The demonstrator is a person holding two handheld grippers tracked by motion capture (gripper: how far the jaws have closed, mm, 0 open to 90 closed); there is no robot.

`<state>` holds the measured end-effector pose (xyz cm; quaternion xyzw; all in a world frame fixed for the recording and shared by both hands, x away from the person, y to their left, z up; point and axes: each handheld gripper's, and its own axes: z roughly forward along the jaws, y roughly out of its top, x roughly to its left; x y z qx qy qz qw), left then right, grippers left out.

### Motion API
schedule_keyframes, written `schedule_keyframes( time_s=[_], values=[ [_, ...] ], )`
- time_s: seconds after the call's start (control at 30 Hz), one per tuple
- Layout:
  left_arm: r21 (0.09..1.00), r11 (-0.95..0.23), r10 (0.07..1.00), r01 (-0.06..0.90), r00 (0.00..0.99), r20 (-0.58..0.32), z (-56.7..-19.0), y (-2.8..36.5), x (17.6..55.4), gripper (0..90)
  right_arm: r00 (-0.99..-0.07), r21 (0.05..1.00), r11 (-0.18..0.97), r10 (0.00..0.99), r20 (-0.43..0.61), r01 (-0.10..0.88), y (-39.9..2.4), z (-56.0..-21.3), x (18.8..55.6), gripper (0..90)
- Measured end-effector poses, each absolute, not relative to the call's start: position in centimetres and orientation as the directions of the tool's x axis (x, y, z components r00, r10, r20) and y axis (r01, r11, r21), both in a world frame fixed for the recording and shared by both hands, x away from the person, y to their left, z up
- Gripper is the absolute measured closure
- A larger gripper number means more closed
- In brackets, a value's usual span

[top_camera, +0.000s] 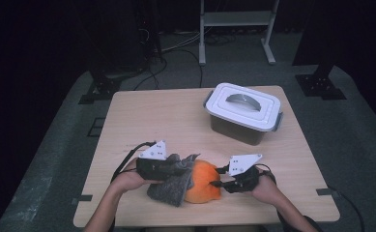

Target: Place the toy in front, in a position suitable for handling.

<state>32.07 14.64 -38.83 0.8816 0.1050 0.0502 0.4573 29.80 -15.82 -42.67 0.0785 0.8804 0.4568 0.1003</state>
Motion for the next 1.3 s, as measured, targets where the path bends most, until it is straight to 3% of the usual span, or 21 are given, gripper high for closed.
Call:
schedule_keyframes(
  time_s=[0.2, 0.23, 0.27, 0.33, 0.4, 0.43, 0.63, 0.73, 0.77, 0.8, 0.83, 1.03, 1.3],
  values=[
    [0.804, -0.581, 0.212, 0.127, 0.977, -0.001, -39.1, 13.2, 32.4, 70.9, -0.963, 0.815, 0.578, 0.238, -0.124, 0.038, -16.3, -42.4, 29.9, 56.1],
    [0.801, -0.583, 0.207, 0.137, 0.978, -0.017, -39.9, 12.9, 32.3, 71.1, -0.969, 0.815, 0.574, 0.235, -0.078, 0.074, -16.5, -42.6, 30.1, 44.6],
    [0.801, -0.583, 0.207, 0.137, 0.978, -0.017, -39.9, 12.9, 32.3, 71.3, -0.969, 0.815, 0.574, 0.235, -0.078, 0.074, -16.5, -42.6, 30.1, 44.6],
    [0.806, -0.572, 0.204, 0.149, 0.978, -0.036, -40.4, 13.0, 32.2, 71.6, -0.968, 0.828, 0.544, 0.25, -0.005, 0.136, -17.3, -42.7, 30.6, 35.3],
    [0.808, -0.569, 0.197, 0.155, 0.979, -0.049, -40.7, 13.3, 32.0, 71.6, -0.967, 0.842, 0.516, 0.254, 0.027, 0.159, -17.6, -42.6, 30.8, 35.1],
    [0.806, -0.571, 0.189, 0.156, 0.98, -0.055, -40.8, 13.6, 31.7, 71.6, -0.963, 0.864, 0.466, 0.26, 0.069, 0.188, -18.2, -42.3, 31.3, 29.0],
    [0.799, -0.581, 0.188, 0.154, 0.981, -0.052, -40.5, 13.7, 31.4, 71.4, -0.964, 0.843, 0.495, 0.249, 0.097, 0.212, -17.1, -43.3, 31.9, 22.6],
    [0.809, -0.571, 0.183, 0.138, 0.982, -0.038, -39.8, 13.3, 31.2, 71.4, -0.962, 0.84, 0.502, 0.26, 0.081, 0.207, -16.6, -43.4, 31.6, 29.5],
    [0.82, -0.562, 0.158, 0.113, 0.987, -0.027, -39.1, 12.6, 30.9, 71.4, -0.964, 0.842, 0.508, 0.26, 0.051, 0.181, -16.8, -43.2, 31.4, 38.8],
    [0.82, -0.562, 0.158, 0.113, 0.987, -0.027, -39.1, 12.6, 30.9, 71.3, -0.964, 0.842, 0.508, 0.26, 0.051, 0.181, -16.8, -43.2, 31.4, 38.8],
    [0.819, -0.565, 0.146, 0.095, 0.989, -0.014, -38.9, 12.1, 30.7, 71.3, -0.966, 0.846, 0.511, 0.257, 0.02, 0.154, -16.8, -43.1, 31.0, 44.2],
    [0.827, -0.561, 0.07, 0.031, 0.998, 0.01, -38.2, 8.4, 30.5, 71.2, -0.969, 0.837, 0.537, 0.245, -0.039, 0.102, -16.4, -42.9, 30.3, 51.6],
    [0.812, -0.583, 0.101, 0.042, 0.995, 0.021, -38.2, 8.8, 31.0, 70.8, -0.967, 0.834, 0.542, 0.251, -0.04, 0.106, -16.7, -43.1, 30.4, 57.3]
  ],
)
